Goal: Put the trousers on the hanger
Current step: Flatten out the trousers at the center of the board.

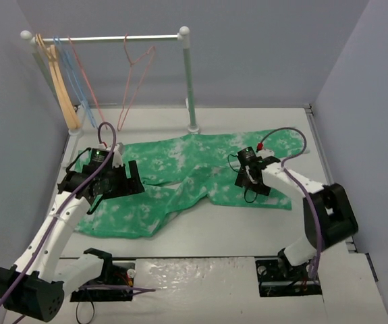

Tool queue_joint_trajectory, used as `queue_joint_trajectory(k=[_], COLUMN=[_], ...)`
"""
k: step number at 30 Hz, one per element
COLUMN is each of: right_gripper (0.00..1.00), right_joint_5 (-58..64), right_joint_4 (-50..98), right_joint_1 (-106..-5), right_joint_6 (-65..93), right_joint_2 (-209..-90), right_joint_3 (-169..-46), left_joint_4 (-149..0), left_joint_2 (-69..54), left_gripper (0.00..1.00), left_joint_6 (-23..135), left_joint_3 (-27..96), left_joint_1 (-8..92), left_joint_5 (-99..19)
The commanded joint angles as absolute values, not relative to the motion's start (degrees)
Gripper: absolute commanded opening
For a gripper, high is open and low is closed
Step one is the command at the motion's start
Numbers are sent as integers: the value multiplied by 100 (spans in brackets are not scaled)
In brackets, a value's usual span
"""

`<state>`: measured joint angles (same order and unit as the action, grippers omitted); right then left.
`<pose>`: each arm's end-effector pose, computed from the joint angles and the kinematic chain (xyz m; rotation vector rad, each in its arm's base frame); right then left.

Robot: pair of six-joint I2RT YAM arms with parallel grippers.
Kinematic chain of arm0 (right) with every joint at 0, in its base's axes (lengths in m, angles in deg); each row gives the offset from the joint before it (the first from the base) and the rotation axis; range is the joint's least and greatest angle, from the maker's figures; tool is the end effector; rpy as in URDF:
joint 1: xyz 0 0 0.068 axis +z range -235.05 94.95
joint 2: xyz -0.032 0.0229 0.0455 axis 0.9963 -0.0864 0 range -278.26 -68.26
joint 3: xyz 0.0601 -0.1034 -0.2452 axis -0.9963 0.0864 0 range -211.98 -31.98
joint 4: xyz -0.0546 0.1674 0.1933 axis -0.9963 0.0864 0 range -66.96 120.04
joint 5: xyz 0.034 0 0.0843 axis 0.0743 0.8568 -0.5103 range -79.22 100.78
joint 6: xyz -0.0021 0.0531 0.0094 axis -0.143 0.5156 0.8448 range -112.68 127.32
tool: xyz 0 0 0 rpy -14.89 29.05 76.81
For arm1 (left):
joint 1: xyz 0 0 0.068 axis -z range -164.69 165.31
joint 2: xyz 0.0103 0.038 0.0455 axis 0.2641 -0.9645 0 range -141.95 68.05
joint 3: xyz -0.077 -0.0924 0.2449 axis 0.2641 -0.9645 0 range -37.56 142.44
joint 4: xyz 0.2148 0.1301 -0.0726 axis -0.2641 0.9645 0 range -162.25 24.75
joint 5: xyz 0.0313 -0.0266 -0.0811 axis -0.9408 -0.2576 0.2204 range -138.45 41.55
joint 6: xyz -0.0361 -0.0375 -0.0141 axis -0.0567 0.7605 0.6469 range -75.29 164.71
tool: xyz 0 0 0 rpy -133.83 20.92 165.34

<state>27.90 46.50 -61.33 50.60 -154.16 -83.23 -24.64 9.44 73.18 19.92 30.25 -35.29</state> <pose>0.2733 0.1086 0.1950 0.5343 2.4620 0.0809 0.1914 -0.0595 0.3123 -0.1854 2.4811 -0.6127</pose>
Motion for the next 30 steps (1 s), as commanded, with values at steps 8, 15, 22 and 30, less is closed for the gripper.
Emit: queue_joint_trajectory(k=[8, 15, 22, 30], right_gripper=[70, 71, 71, 72], right_joint_5=[2260, 2972, 2591, 1268], right_joint_4=[3700, 4062, 4197, 3724], right_joint_1=[-8102, -9995, -9145, -7958], right_joint_6=[4093, 3914, 3492, 4111], right_joint_2=[-16306, -15254, -14411, -14631], right_joint_3=[-8059, -8093, -8733, -7931], left_joint_4=[-2383, -2254, -2258, -2668], left_joint_2=[1161, 1136, 1052, 777], left_gripper=[73, 73, 74, 73], left_joint_6=[7205, 7137, 7105, 7428], left_joint_3=[2283, 2315, 2251, 1926], left_joint_1=[3043, 3017, 2999, 3001], left_joint_5=[-3779, -3858, -4039, -4277])
